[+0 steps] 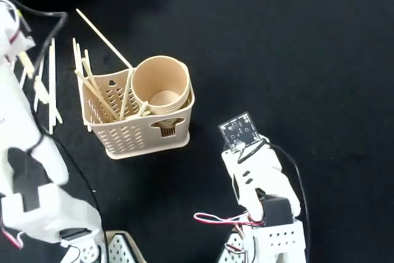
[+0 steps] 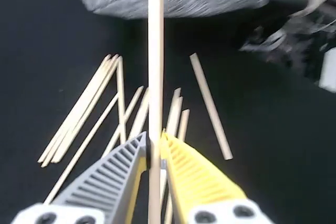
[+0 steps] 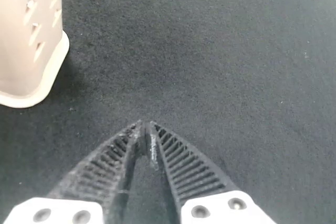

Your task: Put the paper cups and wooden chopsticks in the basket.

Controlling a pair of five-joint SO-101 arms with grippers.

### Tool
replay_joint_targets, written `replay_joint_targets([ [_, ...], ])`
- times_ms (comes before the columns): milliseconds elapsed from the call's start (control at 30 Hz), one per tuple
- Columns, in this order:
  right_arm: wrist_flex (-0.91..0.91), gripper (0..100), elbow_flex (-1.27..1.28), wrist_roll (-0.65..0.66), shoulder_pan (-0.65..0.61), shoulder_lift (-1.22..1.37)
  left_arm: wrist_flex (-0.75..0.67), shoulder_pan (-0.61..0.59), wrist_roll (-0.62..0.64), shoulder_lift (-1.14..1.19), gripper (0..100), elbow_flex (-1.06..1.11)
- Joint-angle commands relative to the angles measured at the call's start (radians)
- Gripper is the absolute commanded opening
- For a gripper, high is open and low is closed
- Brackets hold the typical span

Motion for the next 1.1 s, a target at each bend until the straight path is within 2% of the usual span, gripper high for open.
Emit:
replay_joint_targets([
  [0,0.0,1.2,-0.004,-0.003,0.012,-0.081,-0.028,0.074,0.078,-0.157,3,0.021],
  [300,0.0,1.2,-0.004,-0.003,0.012,-0.081,-0.041,0.219,0.213,-0.262,3,0.022],
  [500,0.0,1.2,-0.004,-0.003,0.012,-0.081,-0.014,0.295,0.213,-0.342,3,0.024],
  [667,0.0,1.2,-0.004,-0.003,0.012,-0.081,-0.002,0.291,0.212,-0.374,3,0.051],
  [800,0.0,1.2,-0.004,-0.003,0.012,-0.081,0.0,0.298,0.17,-0.476,3,0.165],
  [933,0.0,1.2,-0.004,-0.003,0.012,-0.081,-0.021,0.297,0.115,-0.643,3,0.383],
  [1067,0.0,1.2,-0.004,-0.003,0.012,-0.081,-0.206,0.291,0.048,-0.856,3,0.668],
])
